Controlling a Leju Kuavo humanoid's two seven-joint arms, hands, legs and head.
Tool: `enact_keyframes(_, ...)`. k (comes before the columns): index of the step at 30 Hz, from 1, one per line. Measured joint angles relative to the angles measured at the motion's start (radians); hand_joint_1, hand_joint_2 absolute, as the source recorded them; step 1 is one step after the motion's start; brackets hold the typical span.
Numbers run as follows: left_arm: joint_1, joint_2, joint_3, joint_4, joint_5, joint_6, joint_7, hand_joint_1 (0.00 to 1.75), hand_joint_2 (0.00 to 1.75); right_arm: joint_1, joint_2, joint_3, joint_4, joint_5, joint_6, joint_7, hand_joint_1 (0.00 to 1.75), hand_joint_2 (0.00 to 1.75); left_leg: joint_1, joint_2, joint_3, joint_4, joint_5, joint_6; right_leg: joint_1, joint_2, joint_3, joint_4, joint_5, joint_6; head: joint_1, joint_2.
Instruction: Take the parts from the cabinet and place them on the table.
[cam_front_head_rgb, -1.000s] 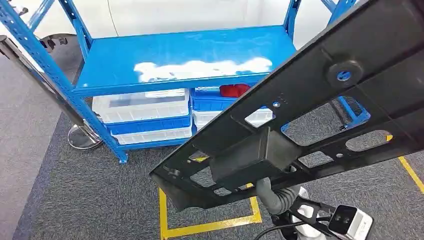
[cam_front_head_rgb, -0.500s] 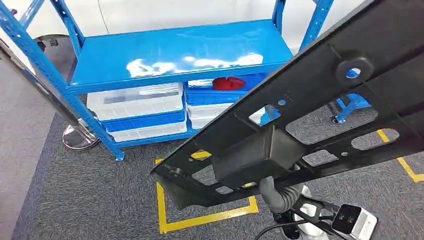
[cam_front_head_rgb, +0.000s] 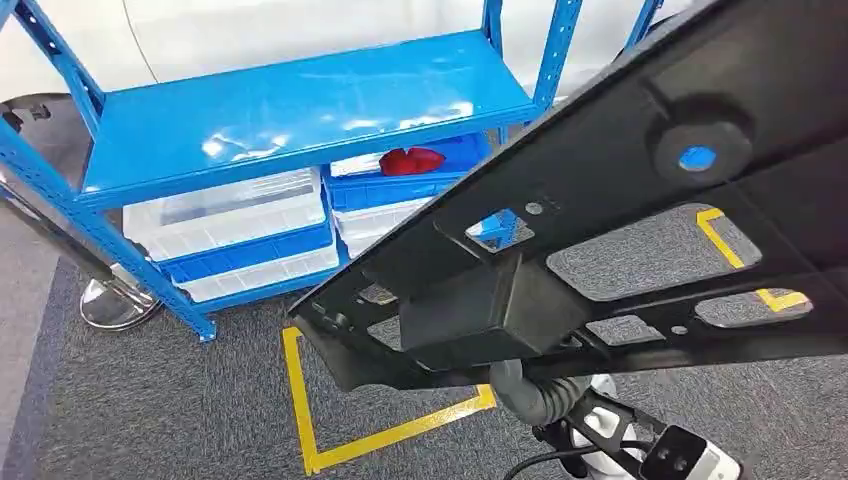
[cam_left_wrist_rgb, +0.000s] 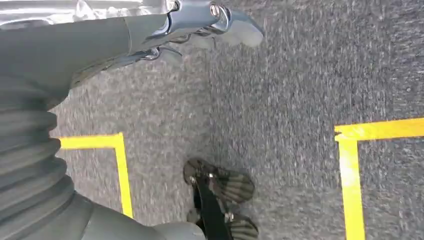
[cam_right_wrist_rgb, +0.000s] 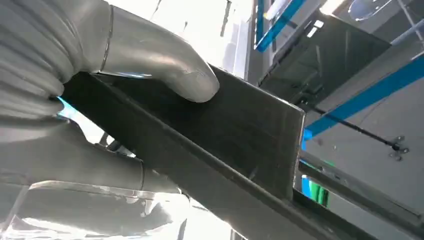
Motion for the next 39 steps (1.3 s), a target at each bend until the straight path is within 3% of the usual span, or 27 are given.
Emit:
enact_keyframes(1,-0.002,0.0,-0.002,0.0,-0.004,-0.006,0.0,0.0,1.75,0.003,-0.009,0.0,-0.013,0.0,-0.012,0.0,1.75,1.75,0.002,0.008,0.002,-0.005,0.005,0.007,0.002,0.009,-0.001,-0.002,0.004,0.007,0.0,0.0)
enact_keyframes(2,-0.005,-0.004,-0.004,0.0,-0.008,-0.021,0.005,0.0,1.75,0.007,-0.021,0.002,-0.027,0.001,-0.027,0.0,1.75,1.75,0.012,0.026,0.003,-0.015,0.015,0.014,0.002,-0.008,-0.006,0.011,-0.005,0.009,0.001,0.0)
enact_keyframes(3,-0.006,-0.004,-0.007,0.0,-0.013,-0.035,0.013,0.0,1.75,0.009,-0.032,0.005,-0.043,0.001,-0.044,0.0,1.75,1.75,0.011,0.035,0.001,-0.017,0.018,0.021,0.006,-0.044,-0.023,0.043,-0.035,0.014,0.006,0.0)
enact_keyframes(5,-0.001,-0.004,-0.008,0.0,-0.014,-0.06,0.028,0.0,1.75,0.014,-0.053,0.015,-0.067,-0.008,-0.074,0.0,1.75,1.75,0.009,0.059,-0.006,-0.015,0.019,0.022,0.001,-0.076,-0.09,0.192,-0.12,0.023,0.011,0.0)
enact_keyframes(7,0.004,-0.004,-0.009,0.0,-0.018,-0.072,0.045,0.0,1.75,0.025,-0.072,0.023,-0.085,-0.016,-0.072,0.0,1.75,1.75,0.008,0.086,-0.013,-0.012,0.019,0.022,-0.004,-0.082,-0.142,0.313,-0.16,0.031,0.011,0.0)
enact_keyframes(8,0.004,-0.004,-0.012,0.0,-0.022,-0.076,0.051,0.0,1.75,0.028,-0.079,0.027,-0.09,-0.016,-0.07,0.0,1.75,1.75,0.008,0.098,-0.015,-0.009,0.019,0.022,-0.005,-0.084,-0.134,0.303,-0.147,0.032,0.011,0.0)
enact_keyframes(10,0.001,-0.005,-0.019,0.001,-0.027,-0.093,0.055,0.0,1.75,0.029,-0.086,0.031,-0.099,-0.01,-0.07,0.0,1.75,1.75,0.008,0.12,-0.016,-0.005,0.016,0.019,-0.008,-0.098,-0.047,0.155,-0.072,0.03,0.011,0.0)
enact_keyframes(11,-0.001,-0.005,-0.023,0.001,-0.032,-0.099,0.057,0.0,1.75,0.03,-0.087,0.032,-0.103,-0.007,-0.07,0.0,1.75,1.75,0.008,0.128,-0.015,-0.003,0.014,0.015,-0.008,-0.119,0.012,0.053,-0.036,0.026,0.011,0.0)
enact_keyframes(12,-0.002,-0.005,-0.024,0.001,-0.034,-0.104,0.059,0.0,1.75,0.03,-0.089,0.033,-0.106,-0.006,-0.068,0.0,1.75,1.75,0.004,0.135,-0.015,-0.002,0.012,0.011,0.001,-0.159,0.035,0.003,-0.052,0.014,0.01,0.0)
enact_keyframes(16,-0.004,-0.01,-0.025,0.001,-0.032,-0.109,0.059,0.0,1.75,0.031,-0.09,0.033,-0.108,-0.014,-0.029,0.0,1.75,1.75,0.001,0.162,-0.012,-0.004,0.015,-0.01,0.009,-0.124,0.023,0.002,-0.037,-0.007,0.01,0.0)
enact_keyframes(17,-0.006,-0.01,-0.025,0.001,-0.029,-0.109,0.057,0.0,1.75,0.03,-0.09,0.032,-0.108,-0.016,-0.015,0.0,1.75,1.75,0.002,0.166,-0.016,-0.001,0.008,-0.018,-0.003,-0.114,0.028,-0.011,-0.027,-0.018,0.01,0.0)
enact_keyframes(19,-0.006,-0.018,-0.024,0.001,-0.017,-0.106,0.058,0.0,1.75,0.022,-0.09,0.031,-0.105,-0.023,0.011,0.0,1.75,1.75,0.01,0.092,-0.047,0.081,-0.052,-0.025,-0.003,-0.102,0.025,-0.016,-0.02,-0.028,0.008,0.0)
enact_keyframes(21,-0.001,-0.021,-0.021,0.001,-0.005,-0.096,0.063,0.0,1.75,0.018,-0.09,0.027,-0.098,-0.035,0.038,0.0,1.75,1.75,0.012,0.068,-0.122,0.248,-0.131,-0.031,0.0,-0.08,0.019,-0.015,-0.017,-0.032,0.009,0.0)
enact_keyframes(22,0.002,-0.024,-0.021,0.001,0.0,-0.093,0.063,0.0,1.75,0.018,-0.09,0.025,-0.093,-0.042,0.046,0.0,1.75,1.75,0.011,0.065,-0.153,0.314,-0.15,-0.033,0.001,-0.068,0.017,-0.014,-0.016,-0.032,0.008,0.0)
enact_keyframes(23,0.004,-0.027,-0.019,0.001,0.005,-0.087,0.064,0.0,1.75,0.018,-0.09,0.019,-0.085,-0.054,0.059,0.0,1.75,1.75,0.011,0.065,-0.161,0.33,-0.141,-0.033,0.002,-0.056,0.016,-0.012,-0.015,-0.031,0.009,0.0)
enact_keyframes(25,0.004,-0.031,-0.016,0.001,0.009,-0.075,0.068,0.0,1.75,0.017,-0.09,0.004,-0.074,-0.069,0.079,0.0,1.75,1.75,0.012,0.063,-0.11,0.219,-0.063,-0.029,0.002,-0.034,0.016,-0.008,-0.014,-0.029,0.008,0.0)
enact_keyframes(26,0.004,-0.032,-0.014,0.001,0.01,-0.065,0.07,0.0,1.75,0.015,-0.09,-0.009,-0.069,-0.077,0.088,0.0,1.75,1.75,0.013,0.048,-0.06,0.114,-0.009,-0.025,0.002,-0.021,0.017,-0.005,-0.013,-0.027,0.009,0.0)
enact_keyframes(27,0.005,-0.033,-0.011,0.001,0.013,-0.058,0.072,0.0,1.75,0.013,-0.09,-0.02,-0.064,-0.082,0.099,0.0,1.75,1.75,0.014,0.006,-0.022,0.031,0.019,-0.02,0.0,-0.013,0.015,-0.003,-0.013,-0.025,0.008,0.0)
enact_keyframes(28,0.006,-0.033,-0.007,0.001,0.017,-0.055,0.072,0.0,1.75,0.009,-0.09,-0.029,-0.06,-0.087,0.109,0.0,1.75,1.75,0.017,-0.023,-0.01,-0.001,0.003,-0.015,0.005,-0.002,0.008,0.002,-0.012,-0.017,0.01,0.0)
enact_keyframes(31,0.007,-0.032,0.006,0.001,0.029,-0.045,0.065,0.0,1.75,0.012,-0.084,-0.057,-0.047,-0.09,0.139,0.0,1.75,1.75,0.007,0.003,-0.016,0.002,0.008,-0.005,-0.007,0.027,-0.005,-0.003,0.001,0.004,0.009,0.0)
enact_keyframes(32,0.005,-0.031,0.007,0.001,0.03,-0.045,0.061,0.0,1.75,0.013,-0.081,-0.064,-0.046,-0.09,0.146,0.0,1.75,1.75,0.015,0.015,-0.011,-0.011,0.016,0.004,0.001,0.038,-0.007,-0.005,0.005,0.013,0.01,0.0)
enact_keyframes(33,0.002,-0.032,0.008,0.001,0.03,-0.045,0.059,0.0,1.75,0.018,-0.079,-0.071,-0.045,-0.089,0.148,0.0,1.75,1.75,0.02,0.034,-0.008,-0.019,0.024,0.011,-0.002,0.007,-0.012,0.008,-0.005,0.012,0.009,0.0)
enact_keyframes(34,0.002,-0.03,0.01,0.001,0.03,-0.047,0.052,0.0,1.75,0.016,-0.076,-0.077,-0.045,-0.087,0.147,0.0,1.75,1.75,0.019,0.042,-0.009,-0.024,0.026,0.018,0.0,-0.04,-0.035,0.054,-0.042,0.014,0.019,0.0)
enact_keyframes(35,0.004,-0.027,0.011,0.001,0.03,-0.047,0.048,0.0,1.75,0.016,-0.073,-0.08,-0.044,-0.087,0.145,0.0,1.75,1.75,0.017,0.055,-0.01,-0.024,0.027,0.019,-0.002,-0.066,-0.068,0.124,-0.082,0.018,0.02,0.0)
enact_keyframes(37,0.011,-0.025,0.012,0.001,0.029,-0.052,0.041,0.0,1.75,0.022,-0.066,-0.085,-0.039,-0.085,0.143,0.0,1.75,1.75,0.013,0.081,-0.012,-0.023,0.026,0.019,-0.01,-0.082,-0.14,0.28,-0.146,0.026,0.02,0.0)
enact_keyframes(38,0.012,-0.022,0.012,0.001,0.025,-0.06,0.036,0.0,1.75,0.026,-0.065,-0.089,-0.037,-0.083,0.14,0.0,1.75,1.75,0.013,0.097,-0.013,-0.021,0.026,0.019,-0.013,-0.085,-0.16,0.323,-0.151,0.031,0.02,0.0)
enact_keyframes(39,0.012,-0.02,0.012,0.001,0.019,-0.064,0.033,0.0,1.75,0.03,-0.065,-0.092,-0.037,-0.08,0.137,0.0,1.75,1.75,0.013,0.108,-0.013,-0.021,0.024,0.017,-0.016,-0.088,-0.147,0.301,-0.13,0.034,0.02,0.0)
